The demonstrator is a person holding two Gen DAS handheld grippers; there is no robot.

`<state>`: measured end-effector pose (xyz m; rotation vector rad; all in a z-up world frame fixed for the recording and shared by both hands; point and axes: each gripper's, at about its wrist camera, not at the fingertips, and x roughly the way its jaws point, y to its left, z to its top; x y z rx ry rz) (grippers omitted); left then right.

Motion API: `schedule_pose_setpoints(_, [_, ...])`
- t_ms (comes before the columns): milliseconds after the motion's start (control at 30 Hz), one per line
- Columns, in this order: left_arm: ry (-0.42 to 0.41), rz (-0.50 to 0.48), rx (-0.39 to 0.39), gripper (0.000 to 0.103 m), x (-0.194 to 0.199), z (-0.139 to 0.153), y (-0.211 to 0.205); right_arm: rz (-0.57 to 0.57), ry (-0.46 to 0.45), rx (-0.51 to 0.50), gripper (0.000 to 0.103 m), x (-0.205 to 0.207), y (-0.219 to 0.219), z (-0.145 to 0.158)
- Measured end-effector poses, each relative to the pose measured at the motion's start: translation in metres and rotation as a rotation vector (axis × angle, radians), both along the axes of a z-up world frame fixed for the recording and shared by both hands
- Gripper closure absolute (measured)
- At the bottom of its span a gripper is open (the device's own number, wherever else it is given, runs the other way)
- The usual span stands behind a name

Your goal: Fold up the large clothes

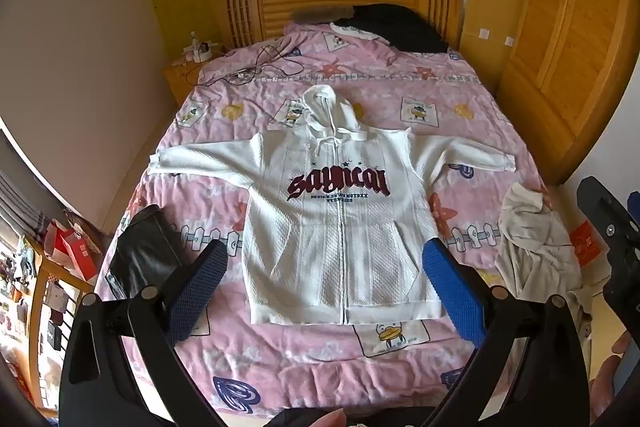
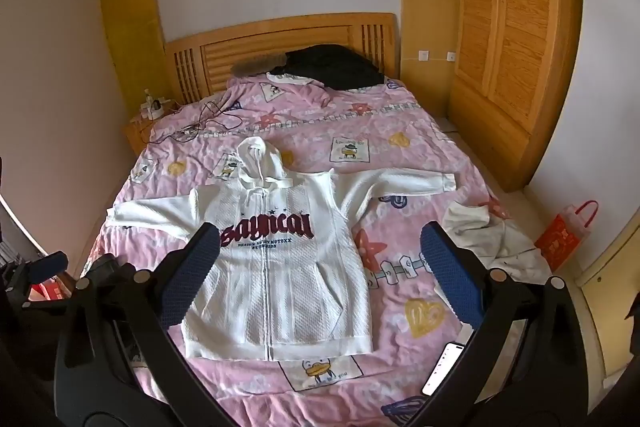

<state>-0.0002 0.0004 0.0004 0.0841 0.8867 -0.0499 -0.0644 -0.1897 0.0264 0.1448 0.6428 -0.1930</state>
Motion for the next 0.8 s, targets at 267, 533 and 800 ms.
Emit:
schedule_pose_setpoints(267, [0.008, 0.002, 0.004, 0.008, 0.001, -0.001, 0.0, 0.009, 0.008, 0.013, 0.005, -0.001, -0.003, 0.0])
schedule_pose_setpoints(533, [0.009, 0.009, -0.004, 0.008, -0.002, 0.0, 0.004, -0.002, 0.015, -0.004, 0.005, -0.002, -0.008, 0.002])
schedule_pose_setpoints(800, [0.008, 0.009, -0.002, 0.008, -0.002, 0.001, 0.003, -0.001, 0.014, -0.006, 0.005, -0.001, -0.004, 0.002])
